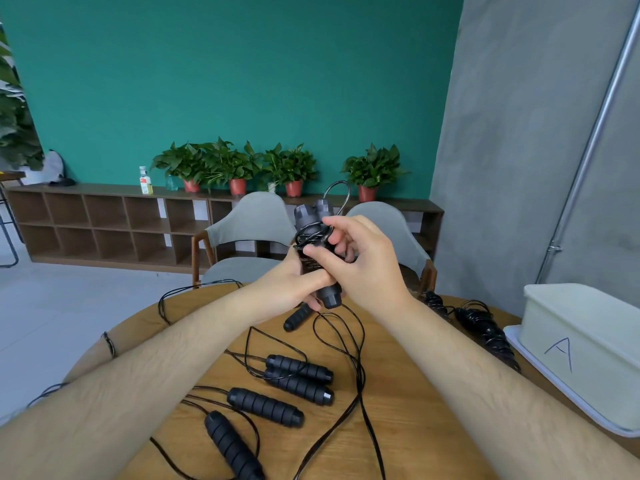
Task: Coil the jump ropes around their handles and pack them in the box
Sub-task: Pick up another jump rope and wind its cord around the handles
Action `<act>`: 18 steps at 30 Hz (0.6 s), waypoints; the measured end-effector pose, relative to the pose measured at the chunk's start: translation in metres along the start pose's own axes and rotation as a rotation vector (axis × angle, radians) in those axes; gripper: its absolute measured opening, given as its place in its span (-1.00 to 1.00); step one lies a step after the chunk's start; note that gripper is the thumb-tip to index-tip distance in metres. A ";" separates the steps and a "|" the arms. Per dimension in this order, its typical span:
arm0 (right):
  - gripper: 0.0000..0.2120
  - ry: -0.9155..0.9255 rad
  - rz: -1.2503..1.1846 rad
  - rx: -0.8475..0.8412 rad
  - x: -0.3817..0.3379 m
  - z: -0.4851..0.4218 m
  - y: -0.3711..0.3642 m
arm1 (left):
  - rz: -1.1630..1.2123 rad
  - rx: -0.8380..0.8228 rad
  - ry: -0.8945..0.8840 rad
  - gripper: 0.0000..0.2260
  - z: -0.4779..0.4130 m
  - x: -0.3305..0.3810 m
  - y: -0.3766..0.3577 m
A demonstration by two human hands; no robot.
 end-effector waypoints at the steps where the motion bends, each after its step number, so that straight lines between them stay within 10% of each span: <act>1: -0.60 0.017 0.016 0.037 0.000 0.001 -0.002 | -0.046 -0.003 -0.001 -0.43 -0.001 0.001 0.000; 8: -0.83 0.178 0.038 0.211 0.004 -0.002 -0.004 | 0.255 0.037 0.050 -0.50 0.002 0.005 -0.008; 18: -0.82 0.141 -0.070 -0.052 0.000 -0.006 0.005 | 0.381 0.101 0.049 -0.50 0.000 0.003 0.001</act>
Point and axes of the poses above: each hand's wrist, its own z-axis away from the middle knuckle, its own y-axis out of the back of the hand, x = y × z, the point moved 1 cm from there along -z, towards the middle knuckle, and after that the axes turned 15 degrees about -y, right-handed, at the moved point
